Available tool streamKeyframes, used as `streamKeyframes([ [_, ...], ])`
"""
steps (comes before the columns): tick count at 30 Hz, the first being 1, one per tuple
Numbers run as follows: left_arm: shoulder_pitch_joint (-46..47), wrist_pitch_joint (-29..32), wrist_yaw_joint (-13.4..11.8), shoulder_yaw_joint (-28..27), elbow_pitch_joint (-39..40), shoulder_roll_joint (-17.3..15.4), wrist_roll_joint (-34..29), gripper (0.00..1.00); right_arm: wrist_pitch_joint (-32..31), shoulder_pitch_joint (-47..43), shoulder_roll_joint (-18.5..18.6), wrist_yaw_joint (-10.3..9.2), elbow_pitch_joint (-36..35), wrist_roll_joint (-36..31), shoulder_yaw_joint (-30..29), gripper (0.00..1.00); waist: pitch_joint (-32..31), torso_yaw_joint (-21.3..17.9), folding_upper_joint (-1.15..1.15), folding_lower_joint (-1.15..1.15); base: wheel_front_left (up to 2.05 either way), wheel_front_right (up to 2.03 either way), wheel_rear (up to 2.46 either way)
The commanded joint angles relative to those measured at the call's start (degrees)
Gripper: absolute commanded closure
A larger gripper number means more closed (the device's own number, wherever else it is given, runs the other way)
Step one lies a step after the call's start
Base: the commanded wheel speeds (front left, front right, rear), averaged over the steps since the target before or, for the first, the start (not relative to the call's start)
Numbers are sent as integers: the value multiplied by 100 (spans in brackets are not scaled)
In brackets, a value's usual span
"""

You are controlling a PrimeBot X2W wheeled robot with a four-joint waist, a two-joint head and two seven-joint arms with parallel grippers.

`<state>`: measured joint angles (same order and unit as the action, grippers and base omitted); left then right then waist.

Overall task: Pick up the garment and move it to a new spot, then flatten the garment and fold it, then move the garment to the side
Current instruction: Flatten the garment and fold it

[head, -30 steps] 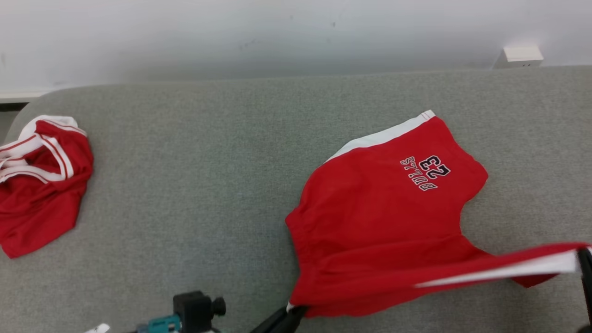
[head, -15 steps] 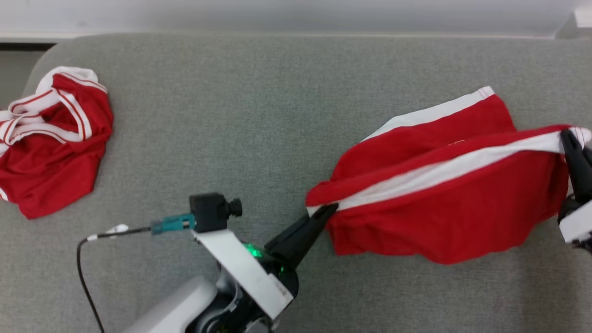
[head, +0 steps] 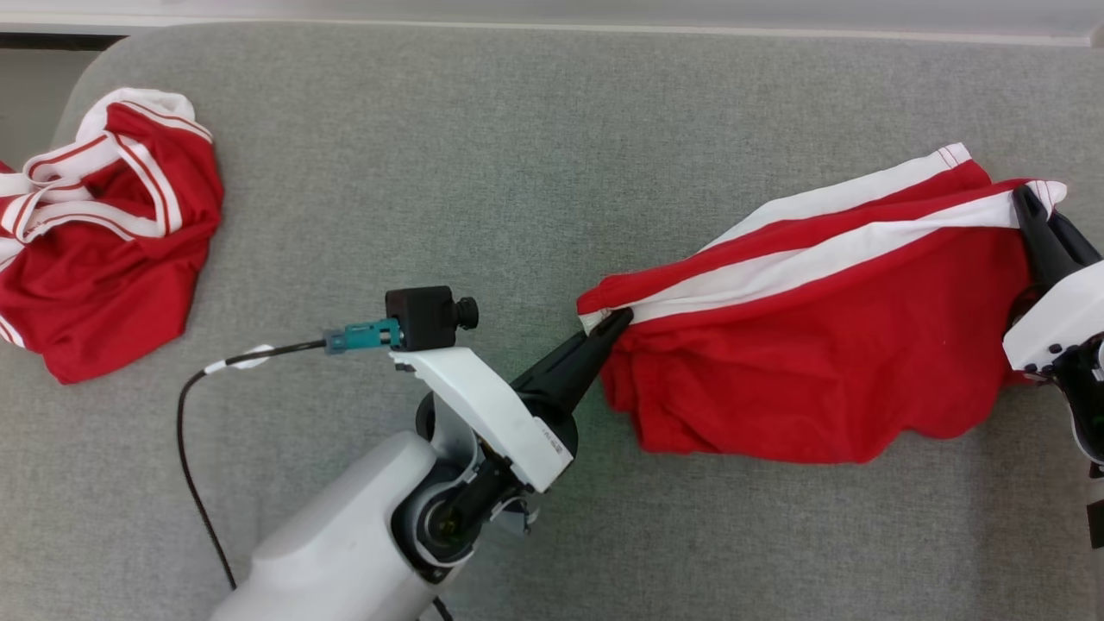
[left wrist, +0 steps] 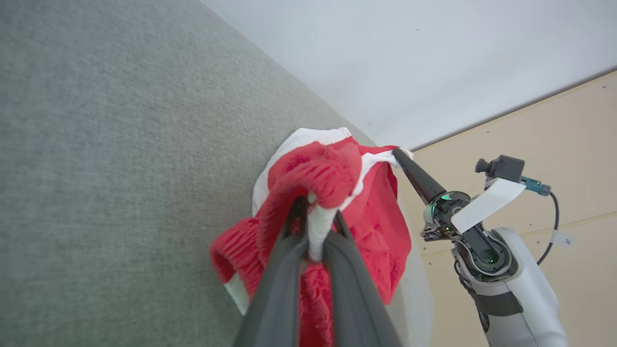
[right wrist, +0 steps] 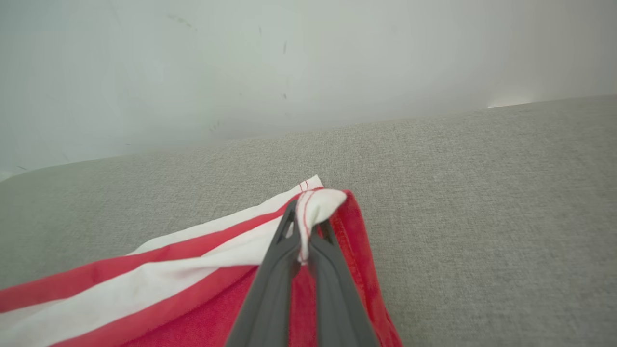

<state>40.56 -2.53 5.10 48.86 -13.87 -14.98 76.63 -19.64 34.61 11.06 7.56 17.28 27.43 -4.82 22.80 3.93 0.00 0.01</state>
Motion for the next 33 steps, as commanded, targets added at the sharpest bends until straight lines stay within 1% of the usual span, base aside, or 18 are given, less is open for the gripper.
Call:
streamKeyframes([
  [1, 99, -9, 44, 16, -164, -2, -64, 100, 114, 151, 38, -13, 161, -50, 58, 100, 16, 15, 0, -1, 0, 0, 0],
  [4, 133, -59, 79, 24, -371, 72, -45, 100, 239, 243, 82, -13, 392, -79, 149, 100, 21, 47, 0, -1, 0, 0, 0],
  [5, 136, -78, 84, 30, -426, 84, -58, 99, 284, 267, 94, -13, 464, -78, 162, 81, 11, 58, 0, -1, 0, 0, 0],
  [6, 126, -83, 89, 37, -488, 100, -60, 78, 333, 288, 107, -13, 524, -72, 177, 68, 5, 69, 0, -1, 0, 0, 0],
  [7, 113, -100, 100, 55, -539, 109, -76, 53, 374, 304, 108, -13, 588, -59, 188, 47, 2, 80, 0, -1, 0, 0, 0],
  [8, 98, -104, 104, 75, -581, 119, -89, 3, 435, 309, 113, -13, 639, -69, 189, 0, -2, 89, 0, -1, 0, 0, 0],
  [9, 81, -108, 116, 91, -609, 135, -99, 0, 508, 312, 115, -13, 678, -82, 182, 0, -13, 96, 0, -1, 0, 0, 0],
  [14, 21, -290, 15, 104, -785, 189, -259, 0, 881, 288, 148, -13, 777, 62, 311, 0, -87, 129, 0, -1, 0, 0, 0],
  [19, -110, -604, -96, 174, -858, 165, -497, 0, 1244, 270, 279, -13, 800, 281, 495, 0, -188, 136, 0, -1, 0, 0, 0],
  [21, -165, -754, -151, 208, -858, 126, -643, 0, 1324, 235, 336, -13, 809, 359, 529, 0, -238, 147, 0, -1, 0, 0, 0],
  [24, -214, -995, -286, 236, -789, 30, -960, 0, 1258, 118, 466, -13, 793, 402, 594, 0, -280, 164, 0, -1, 0, 0, 0],
  [25, -214, -995, -286, 236, -789, 30, -960, 0, 1258, 118, 466, -13, 793, 402, 594, 0, -280, 164, 0, -1, 0, 0, 0],
  [29, -302, -1230, -542, 133, -551, -30, -1668, 0, 1001, -45, 770, -13, 855, 259, 637, 0, -345, 229, 0, -1, 0, 0, 0],
  [31, -366, -1261, -718, -56, -349, -10, -2112, 0, 881, -118, 932, -13, 873, 129, 599, 0, -332, 286, 0, -1, 0, 0, 0],
  [33, -487, -1262, -875, -352, -38, 84, -2628, 0, 699, -192, 1057, -13, 877, 47, 584, 0, -283, 344, 0, -1, 0, 0, 0],
])
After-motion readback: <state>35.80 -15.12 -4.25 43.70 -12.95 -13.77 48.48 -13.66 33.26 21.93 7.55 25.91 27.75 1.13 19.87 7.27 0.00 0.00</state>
